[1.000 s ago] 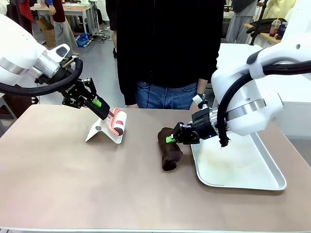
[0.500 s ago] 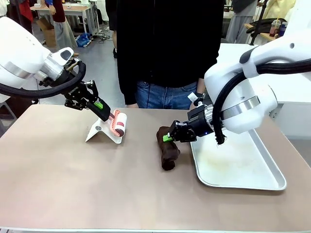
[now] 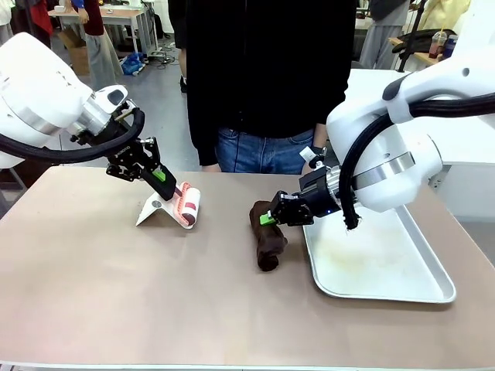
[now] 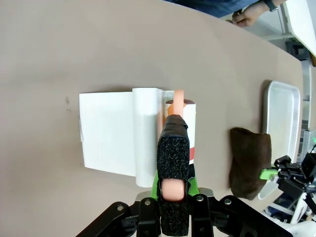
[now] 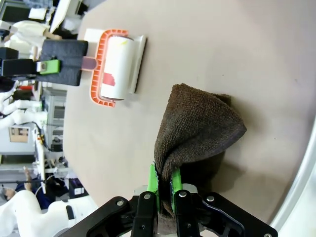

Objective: Clean the surface of the table.
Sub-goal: Return the Lint Roller and towel to their original positions.

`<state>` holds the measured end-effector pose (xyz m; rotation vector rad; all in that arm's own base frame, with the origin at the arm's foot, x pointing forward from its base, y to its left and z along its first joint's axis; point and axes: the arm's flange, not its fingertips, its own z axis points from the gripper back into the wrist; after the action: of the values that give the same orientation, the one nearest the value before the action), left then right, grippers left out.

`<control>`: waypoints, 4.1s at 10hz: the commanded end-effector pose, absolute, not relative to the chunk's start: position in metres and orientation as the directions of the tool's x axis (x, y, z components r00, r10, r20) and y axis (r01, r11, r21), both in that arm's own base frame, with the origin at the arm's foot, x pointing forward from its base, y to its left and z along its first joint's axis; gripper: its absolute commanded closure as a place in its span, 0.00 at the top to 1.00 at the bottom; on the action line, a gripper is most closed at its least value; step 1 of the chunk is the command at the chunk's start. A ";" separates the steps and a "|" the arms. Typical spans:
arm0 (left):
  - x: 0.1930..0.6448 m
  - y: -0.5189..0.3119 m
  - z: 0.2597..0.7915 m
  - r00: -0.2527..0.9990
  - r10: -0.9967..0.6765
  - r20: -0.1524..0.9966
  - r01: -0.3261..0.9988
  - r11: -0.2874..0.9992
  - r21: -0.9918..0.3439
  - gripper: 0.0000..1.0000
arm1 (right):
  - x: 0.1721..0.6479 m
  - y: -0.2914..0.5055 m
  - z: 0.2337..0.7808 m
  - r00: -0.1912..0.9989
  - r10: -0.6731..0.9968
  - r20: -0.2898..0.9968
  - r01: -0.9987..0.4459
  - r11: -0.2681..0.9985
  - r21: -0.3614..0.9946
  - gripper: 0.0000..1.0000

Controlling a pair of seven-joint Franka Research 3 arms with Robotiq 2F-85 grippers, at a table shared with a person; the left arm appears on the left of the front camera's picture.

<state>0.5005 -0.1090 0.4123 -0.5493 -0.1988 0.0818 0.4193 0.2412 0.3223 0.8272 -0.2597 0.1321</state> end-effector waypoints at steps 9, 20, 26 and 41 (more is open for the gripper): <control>0.504 -0.111 0.410 0.974 0.169 0.152 -0.074 0.869 -0.490 1.00 | 0.422 0.242 0.316 0.966 0.039 0.254 -0.215 0.664 0.716 1.00; 0.451 -0.049 0.443 0.937 0.294 0.187 -0.120 0.776 -0.620 1.00 | 0.428 0.274 0.363 0.940 0.235 0.248 -0.328 0.824 0.463 1.00; 0.328 0.068 0.472 0.873 0.424 0.243 -0.032 0.547 -0.836 1.00 | 0.396 0.210 0.436 0.954 0.123 0.273 -0.245 0.843 0.479 1.00; 0.277 0.151 0.408 0.962 0.239 0.132 0.081 0.209 -0.974 1.00 | 0.325 -0.104 0.396 0.939 -0.334 0.075 -0.031 0.135 0.990 1.00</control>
<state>0.2774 0.1517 0.4049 -1.3555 -0.2719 0.1190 0.3228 -0.1104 0.3791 1.4424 -0.3043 -0.2215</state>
